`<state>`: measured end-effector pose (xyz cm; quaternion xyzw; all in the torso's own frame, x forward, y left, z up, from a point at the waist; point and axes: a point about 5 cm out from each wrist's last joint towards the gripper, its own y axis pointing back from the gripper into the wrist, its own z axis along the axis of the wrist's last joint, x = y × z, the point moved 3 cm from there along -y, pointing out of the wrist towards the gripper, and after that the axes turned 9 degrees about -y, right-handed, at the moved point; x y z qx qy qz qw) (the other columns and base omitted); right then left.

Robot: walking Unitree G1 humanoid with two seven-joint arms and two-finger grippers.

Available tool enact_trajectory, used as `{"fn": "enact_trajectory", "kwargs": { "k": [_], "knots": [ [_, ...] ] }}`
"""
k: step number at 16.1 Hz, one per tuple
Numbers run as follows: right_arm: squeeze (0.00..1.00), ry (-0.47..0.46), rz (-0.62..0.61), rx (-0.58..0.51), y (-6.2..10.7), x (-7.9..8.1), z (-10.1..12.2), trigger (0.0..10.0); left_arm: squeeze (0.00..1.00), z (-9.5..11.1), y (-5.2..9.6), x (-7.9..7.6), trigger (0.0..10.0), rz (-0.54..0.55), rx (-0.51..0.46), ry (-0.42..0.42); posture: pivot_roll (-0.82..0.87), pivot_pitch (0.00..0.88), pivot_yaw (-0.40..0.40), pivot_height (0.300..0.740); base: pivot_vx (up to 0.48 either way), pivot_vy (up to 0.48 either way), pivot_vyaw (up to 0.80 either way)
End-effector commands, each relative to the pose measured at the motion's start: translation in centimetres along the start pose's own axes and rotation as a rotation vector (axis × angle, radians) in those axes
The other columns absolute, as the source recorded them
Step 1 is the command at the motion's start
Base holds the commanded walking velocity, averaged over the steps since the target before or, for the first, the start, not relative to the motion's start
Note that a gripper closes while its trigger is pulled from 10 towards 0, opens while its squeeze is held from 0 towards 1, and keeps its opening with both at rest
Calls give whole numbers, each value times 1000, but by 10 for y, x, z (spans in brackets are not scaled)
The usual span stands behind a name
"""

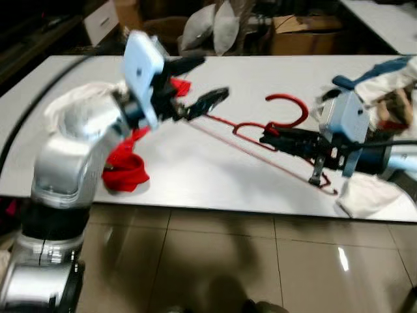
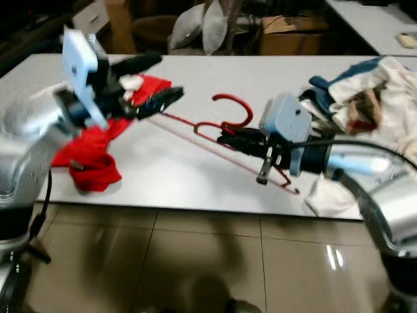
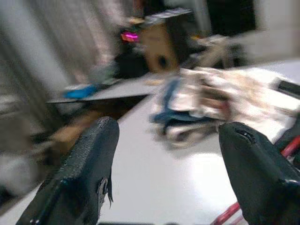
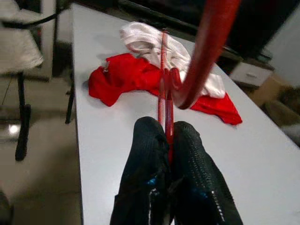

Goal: Hang hanger

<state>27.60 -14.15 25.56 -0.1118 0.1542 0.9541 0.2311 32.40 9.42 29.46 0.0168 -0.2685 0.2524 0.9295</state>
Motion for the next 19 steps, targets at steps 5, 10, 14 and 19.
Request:
{"fn": "enact_trajectory", "kwargs": {
  "k": [5, 10, 14, 19],
  "knots": [
    [0, 189, 92, 47, -2, -8, 19, 10000, 0, -11, -8, -7, 6392, -288, 93, -50, -137, 0, 123, 740, 0, 0, 0],
    [0, 253, 111, 78, -4, -17, 21, 10000, 0, 8, 0, -9, 4902, -364, -41, 79, -135, 0, 117, 740, 0, 0, 0],
    [0, 285, 116, 81, -7, -21, 24, 10000, 0, 0, 2, -15, 7176, -380, -12, 89, -136, 0, 110, 740, 0, 0, 0],
    [0, 308, 104, 54, -10, -26, 32, 10000, 0, -16, 1, -31, 0, -426, 95, -25, -135, 0, 111, 740, 0, 0, 0]
  ]
}}
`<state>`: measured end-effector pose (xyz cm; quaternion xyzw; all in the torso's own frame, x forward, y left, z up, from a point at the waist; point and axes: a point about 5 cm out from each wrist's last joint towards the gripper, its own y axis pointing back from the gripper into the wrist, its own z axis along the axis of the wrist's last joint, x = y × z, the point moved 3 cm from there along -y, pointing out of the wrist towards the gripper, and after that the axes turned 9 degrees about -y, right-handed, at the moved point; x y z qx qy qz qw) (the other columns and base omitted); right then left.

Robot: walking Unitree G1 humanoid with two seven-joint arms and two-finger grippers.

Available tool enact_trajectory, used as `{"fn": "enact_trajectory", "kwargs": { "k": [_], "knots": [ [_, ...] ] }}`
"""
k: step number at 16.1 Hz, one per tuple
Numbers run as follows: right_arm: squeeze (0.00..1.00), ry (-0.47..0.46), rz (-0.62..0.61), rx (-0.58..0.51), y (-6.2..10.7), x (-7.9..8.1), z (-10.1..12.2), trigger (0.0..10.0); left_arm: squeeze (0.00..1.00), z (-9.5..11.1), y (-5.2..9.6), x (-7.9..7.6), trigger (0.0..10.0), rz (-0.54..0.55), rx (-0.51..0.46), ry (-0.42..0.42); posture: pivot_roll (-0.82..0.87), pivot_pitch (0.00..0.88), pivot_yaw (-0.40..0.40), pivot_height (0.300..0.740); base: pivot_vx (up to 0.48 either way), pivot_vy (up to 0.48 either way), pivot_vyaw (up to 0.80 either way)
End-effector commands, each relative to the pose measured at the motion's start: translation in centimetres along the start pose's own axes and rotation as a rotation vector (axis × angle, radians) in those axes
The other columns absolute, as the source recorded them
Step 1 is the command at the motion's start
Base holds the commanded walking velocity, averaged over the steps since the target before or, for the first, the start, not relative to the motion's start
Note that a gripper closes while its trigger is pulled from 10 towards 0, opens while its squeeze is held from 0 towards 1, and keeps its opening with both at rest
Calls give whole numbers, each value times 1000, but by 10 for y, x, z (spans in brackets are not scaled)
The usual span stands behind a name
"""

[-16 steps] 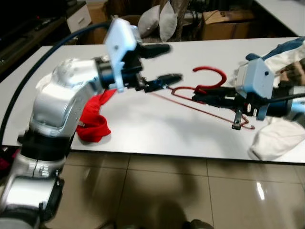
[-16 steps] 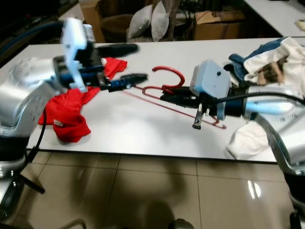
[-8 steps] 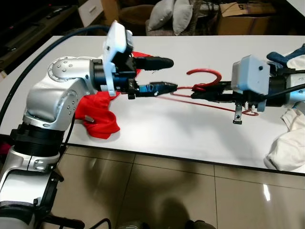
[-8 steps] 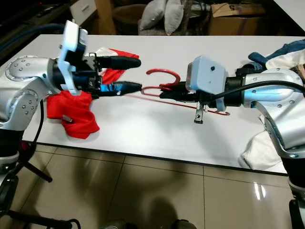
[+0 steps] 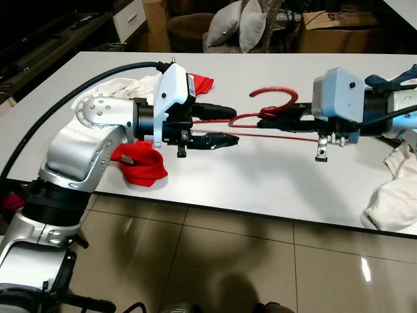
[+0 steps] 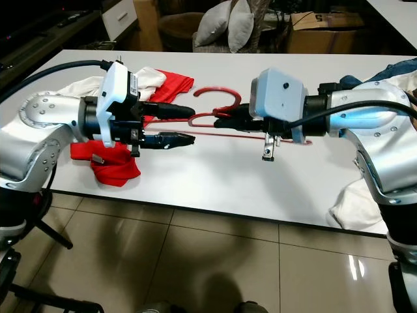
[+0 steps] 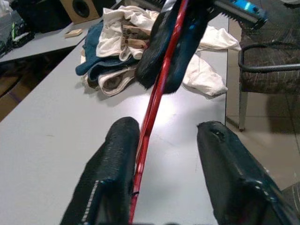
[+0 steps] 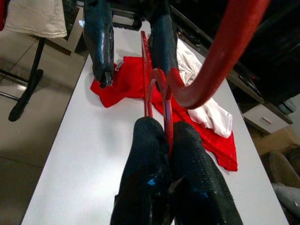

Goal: Hang hanger

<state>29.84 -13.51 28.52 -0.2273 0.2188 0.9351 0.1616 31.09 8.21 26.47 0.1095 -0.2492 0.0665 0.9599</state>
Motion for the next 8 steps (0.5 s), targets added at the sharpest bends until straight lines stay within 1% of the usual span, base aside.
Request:
{"fn": "enact_trajectory", "kwargs": {
  "k": [1, 3, 7, 8],
  "knots": [
    [0, 34, -3, -8, -1, -3, 6, 10000, 0, 2, 1, 1, 0, 6, 21, -43, -133, 0, 112, 740, 0, 0, 0],
    [0, 40, -2, -13, -2, -3, 8, 10000, 0, 5, -1, 7, 0, 46, 10, -71, -134, 0, 113, 740, 0, 0, 0],
    [0, 44, -9, -16, -2, -5, 9, 10000, 0, 5, -4, 5, 0, 29, 5, -82, -141, 0, 124, 740, 0, 0, 0],
    [0, 46, -13, -18, -2, -6, 10, 10000, 0, 5, -6, 5, 0, 27, 13, -98, -143, 0, 126, 740, 0, 0, 0]
  ]
}}
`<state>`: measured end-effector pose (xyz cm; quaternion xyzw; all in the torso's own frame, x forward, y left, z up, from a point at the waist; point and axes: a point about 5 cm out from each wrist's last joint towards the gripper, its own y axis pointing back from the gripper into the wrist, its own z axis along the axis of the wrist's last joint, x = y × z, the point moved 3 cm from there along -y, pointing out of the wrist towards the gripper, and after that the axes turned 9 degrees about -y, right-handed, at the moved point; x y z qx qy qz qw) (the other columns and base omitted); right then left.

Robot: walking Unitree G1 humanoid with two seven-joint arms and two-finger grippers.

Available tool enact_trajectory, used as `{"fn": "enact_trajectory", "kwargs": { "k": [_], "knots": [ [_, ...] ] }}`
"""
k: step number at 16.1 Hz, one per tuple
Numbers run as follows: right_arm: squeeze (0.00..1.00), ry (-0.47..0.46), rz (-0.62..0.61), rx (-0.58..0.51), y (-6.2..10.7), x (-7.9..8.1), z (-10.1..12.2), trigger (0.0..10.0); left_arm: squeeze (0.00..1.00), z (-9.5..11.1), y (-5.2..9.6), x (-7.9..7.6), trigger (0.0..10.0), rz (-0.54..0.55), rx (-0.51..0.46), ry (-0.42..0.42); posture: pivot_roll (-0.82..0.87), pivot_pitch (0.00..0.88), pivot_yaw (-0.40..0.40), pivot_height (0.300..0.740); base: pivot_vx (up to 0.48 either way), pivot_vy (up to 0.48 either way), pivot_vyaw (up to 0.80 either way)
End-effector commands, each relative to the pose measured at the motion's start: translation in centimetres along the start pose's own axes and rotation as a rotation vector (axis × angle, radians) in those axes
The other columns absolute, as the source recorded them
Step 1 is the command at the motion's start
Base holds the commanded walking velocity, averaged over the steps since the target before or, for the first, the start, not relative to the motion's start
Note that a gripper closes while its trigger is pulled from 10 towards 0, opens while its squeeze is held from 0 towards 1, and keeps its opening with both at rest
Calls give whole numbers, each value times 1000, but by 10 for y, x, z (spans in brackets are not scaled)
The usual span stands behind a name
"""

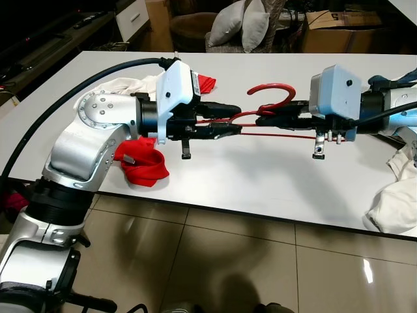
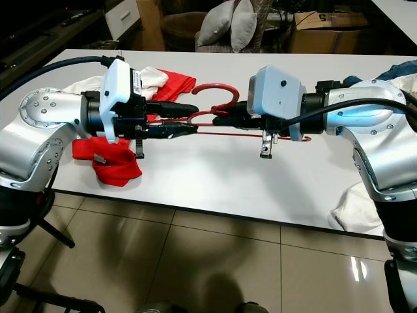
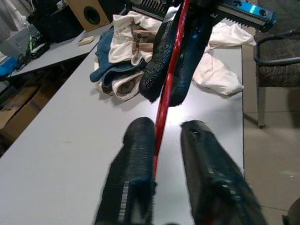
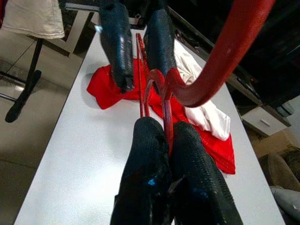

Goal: Hang hanger

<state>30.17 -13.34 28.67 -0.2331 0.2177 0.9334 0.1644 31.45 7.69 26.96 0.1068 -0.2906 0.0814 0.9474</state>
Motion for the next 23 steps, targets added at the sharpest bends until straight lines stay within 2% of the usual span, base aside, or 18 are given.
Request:
{"fn": "enact_trajectory", "kwargs": {
  "k": [1, 4, 8, 10, 11, 12, 13, 15, 16, 17, 19, 23],
  "knots": [
    [0, 37, -6, -17, 0, -4, 9, 10000, 0, 0, -2, 1, 0, -14, 16, -24, -144, 0, 126, 740, 0, 0, 0],
    [0, 45, -8, -21, 0, -5, 12, 10000, 0, 1, -2, 5, 0, 4, 26, -65, -144, 0, 125, 740, 0, 0, 0],
    [0, 45, -5, -38, -2, -6, 15, 10000, 0, 2, -2, 6, 0, 7, 13, -68, -143, 0, 120, 740, 0, 0, 0],
    [0, 13, 15, -45, -2, -5, 15, 10000, 0, 3, 0, 7, 0, 9, 7, -67, -139, 0, 117, 740, 0, 0, 0],
    [122, -6, 26, -48, -1, -4, 14, 10000, 0, 3, 1, 8, 0, 14, 7, -73, -138, 0, 114, 740, 0, 0, 0],
    [820, -20, 31, -54, -1, -4, 14, 10000, 0, 5, 4, 9, 0, 20, 4, -83, -138, 0, 114, 740, 0, 0, 0],
    [1000, -34, 38, -54, 0, -3, 13, 10000, 0, 8, 6, 11, 0, 27, -3, -99, -140, 0, 109, 740, 0, 0, 0],
    [1000, -53, 50, -47, 4, -2, 11, 10000, 0, 10, 9, 12, 0, 22, 15, -134, -138, 0, 102, 740, 0, 0, 0],
    [251, -69, 55, -26, 8, -2, 8, 10000, 0, 11, 11, 12, 0, 14, 35, -151, -141, 0, 98, 740, 0, 0, 0],
    [0, -67, 55, 3, 11, -2, 4, 10000, 0, 10, 14, 11, 0, 2, 57, -166, -143, 0, 96, 740, 0, 0, 0],
    [0, -61, 52, 29, 13, -2, 1, 10000, 0, 10, 15, 10, 0, -15, 71, -174, -144, 0, 95, 740, 0, 0, 0],
    [0, -72, 47, 33, 7, -1, -2, 10000, 0, 20, 11, 5, 0, -51, 34, -183, -145, 0, 106, 740, 0, 0, 0]
  ]
}}
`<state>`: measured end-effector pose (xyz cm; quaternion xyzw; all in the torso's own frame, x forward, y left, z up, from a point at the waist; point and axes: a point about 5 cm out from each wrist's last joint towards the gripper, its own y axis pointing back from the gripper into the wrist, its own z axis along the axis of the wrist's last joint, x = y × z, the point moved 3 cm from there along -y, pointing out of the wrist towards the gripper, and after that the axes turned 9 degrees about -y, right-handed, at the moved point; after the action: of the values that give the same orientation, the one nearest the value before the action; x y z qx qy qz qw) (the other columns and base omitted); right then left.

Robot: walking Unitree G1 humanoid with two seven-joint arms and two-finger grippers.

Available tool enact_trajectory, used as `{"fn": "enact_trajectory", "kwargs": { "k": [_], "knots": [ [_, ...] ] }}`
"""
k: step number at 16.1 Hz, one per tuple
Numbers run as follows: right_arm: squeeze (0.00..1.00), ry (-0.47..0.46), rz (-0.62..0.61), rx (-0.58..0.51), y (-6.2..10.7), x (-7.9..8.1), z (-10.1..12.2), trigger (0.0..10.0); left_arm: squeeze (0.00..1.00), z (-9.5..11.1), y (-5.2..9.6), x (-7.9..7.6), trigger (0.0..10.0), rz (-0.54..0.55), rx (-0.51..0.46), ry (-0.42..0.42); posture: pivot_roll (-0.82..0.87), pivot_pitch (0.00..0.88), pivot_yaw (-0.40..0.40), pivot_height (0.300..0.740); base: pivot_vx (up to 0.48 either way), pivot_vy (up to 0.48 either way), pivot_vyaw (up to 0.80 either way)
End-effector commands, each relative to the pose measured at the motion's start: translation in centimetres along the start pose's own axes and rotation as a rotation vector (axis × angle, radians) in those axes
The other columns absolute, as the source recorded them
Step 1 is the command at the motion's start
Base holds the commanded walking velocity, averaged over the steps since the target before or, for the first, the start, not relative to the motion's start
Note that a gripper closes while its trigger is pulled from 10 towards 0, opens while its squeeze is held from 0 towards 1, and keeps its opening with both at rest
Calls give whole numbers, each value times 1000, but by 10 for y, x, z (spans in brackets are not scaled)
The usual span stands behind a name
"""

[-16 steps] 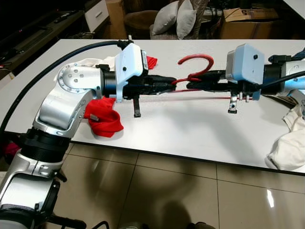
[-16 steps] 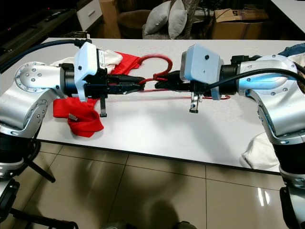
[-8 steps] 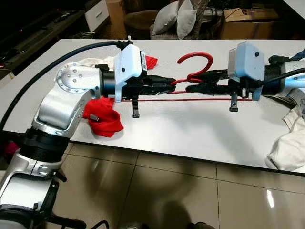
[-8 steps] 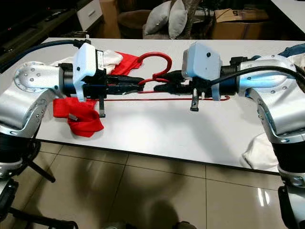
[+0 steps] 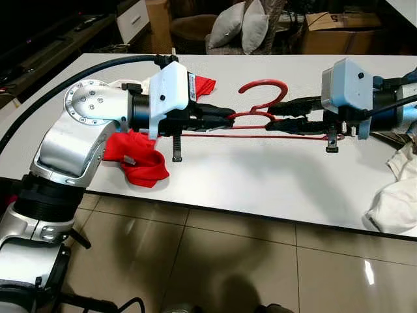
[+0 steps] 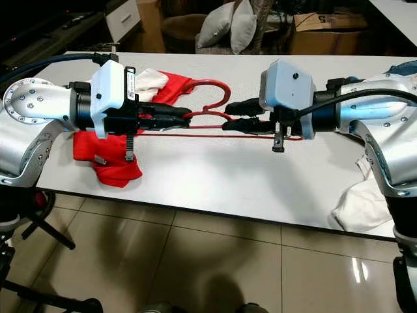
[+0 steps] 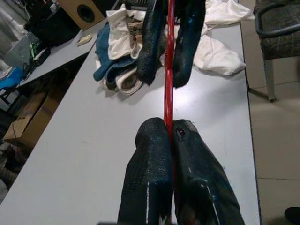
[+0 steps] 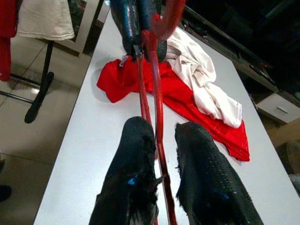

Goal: Hang hanger

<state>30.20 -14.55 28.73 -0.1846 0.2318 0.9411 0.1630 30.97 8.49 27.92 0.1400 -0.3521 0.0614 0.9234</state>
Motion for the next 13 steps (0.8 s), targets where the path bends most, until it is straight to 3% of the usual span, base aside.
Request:
{"fn": "enact_trajectory", "kwargs": {
  "k": [1, 2, 3, 4, 6, 12, 13],
  "knots": [
    [0, 19, 12, -4, -4, 2, 3, 10000, 0, 12, 0, 4, 0, -12, -19, -43, -145, 0, 106, 740, 0, 0, 0],
    [0, 29, 7, 3, -6, 1, 2, 9451, 0, 15, -1, 3, 0, -23, -28, -43, -144, 0, 107, 740, 0, 0, 0],
    [0, 30, 6, 5, -7, 1, 2, 6824, 0, 15, 0, 3, 0, -28, -28, -44, -144, 0, 107, 740, 0, 0, 0],
    [0, 31, 6, 9, -7, 0, 1, 3451, 0, 15, 0, 3, 0, -31, -28, -45, -143, 0, 107, 740, 0, 0, 0],
    [0, 37, 3, 25, -8, -1, -1, 0, 0, 18, 1, 3, 0, -32, -36, -44, -143, 0, 107, 740, 0, 0, 0],
    [0, 37, 6, 16, -10, -2, -1, 0, 0, 16, 4, 5, 0, -23, -20, -39, -138, 0, 103, 740, 0, 0, 0],
    [0, 36, 4, 12, -9, -2, 0, 0, 0, 16, 5, 9, 10000, 16, -23, -24, -138, 0, 103, 740, 0, 0, 0]
  ]
}}
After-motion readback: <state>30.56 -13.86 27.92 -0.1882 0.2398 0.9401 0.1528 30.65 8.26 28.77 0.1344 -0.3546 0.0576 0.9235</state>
